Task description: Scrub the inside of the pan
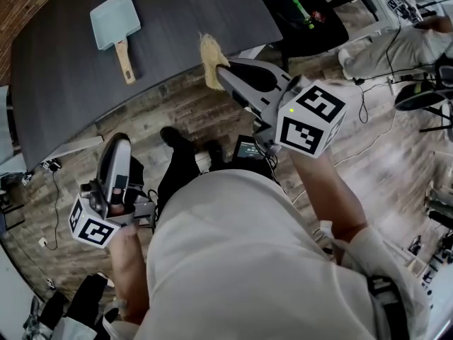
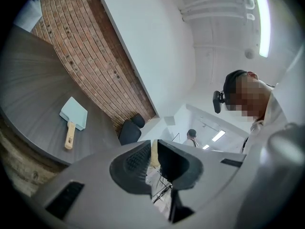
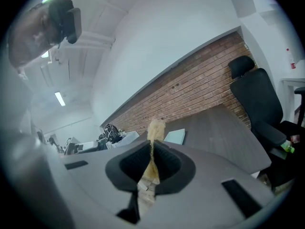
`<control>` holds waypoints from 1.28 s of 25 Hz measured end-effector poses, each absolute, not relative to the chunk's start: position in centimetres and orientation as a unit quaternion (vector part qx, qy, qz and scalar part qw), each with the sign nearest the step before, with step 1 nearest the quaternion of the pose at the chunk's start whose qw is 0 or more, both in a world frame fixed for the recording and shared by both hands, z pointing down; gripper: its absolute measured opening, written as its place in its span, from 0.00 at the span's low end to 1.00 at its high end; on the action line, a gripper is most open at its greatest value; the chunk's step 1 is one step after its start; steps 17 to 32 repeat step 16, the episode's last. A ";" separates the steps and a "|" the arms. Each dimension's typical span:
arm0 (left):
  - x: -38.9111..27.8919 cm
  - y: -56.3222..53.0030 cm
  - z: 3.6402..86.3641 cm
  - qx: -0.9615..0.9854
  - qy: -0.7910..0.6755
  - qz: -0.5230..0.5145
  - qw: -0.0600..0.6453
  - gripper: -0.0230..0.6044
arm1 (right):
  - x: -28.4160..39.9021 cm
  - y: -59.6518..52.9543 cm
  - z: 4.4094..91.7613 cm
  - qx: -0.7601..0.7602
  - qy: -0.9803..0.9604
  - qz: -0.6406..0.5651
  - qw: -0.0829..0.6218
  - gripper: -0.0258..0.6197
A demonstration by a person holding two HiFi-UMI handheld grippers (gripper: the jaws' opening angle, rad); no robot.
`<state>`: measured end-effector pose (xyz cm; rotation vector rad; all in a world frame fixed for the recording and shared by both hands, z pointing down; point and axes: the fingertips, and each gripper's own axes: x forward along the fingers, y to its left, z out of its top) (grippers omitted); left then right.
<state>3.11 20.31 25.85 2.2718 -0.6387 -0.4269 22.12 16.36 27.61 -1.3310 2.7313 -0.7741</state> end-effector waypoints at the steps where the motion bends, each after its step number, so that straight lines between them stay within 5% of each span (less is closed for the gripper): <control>1: 3.2 20.3 25.7 0.884 -0.247 -0.166 0.362 0.10 | 22.1 16.4 27.5 -0.424 0.871 -0.247 0.004 0.09; 32: 1.3 20.4 23.2 0.905 -0.223 -0.147 0.331 0.10 | 20.3 15.6 26.2 -0.441 0.864 -0.241 0.017 0.09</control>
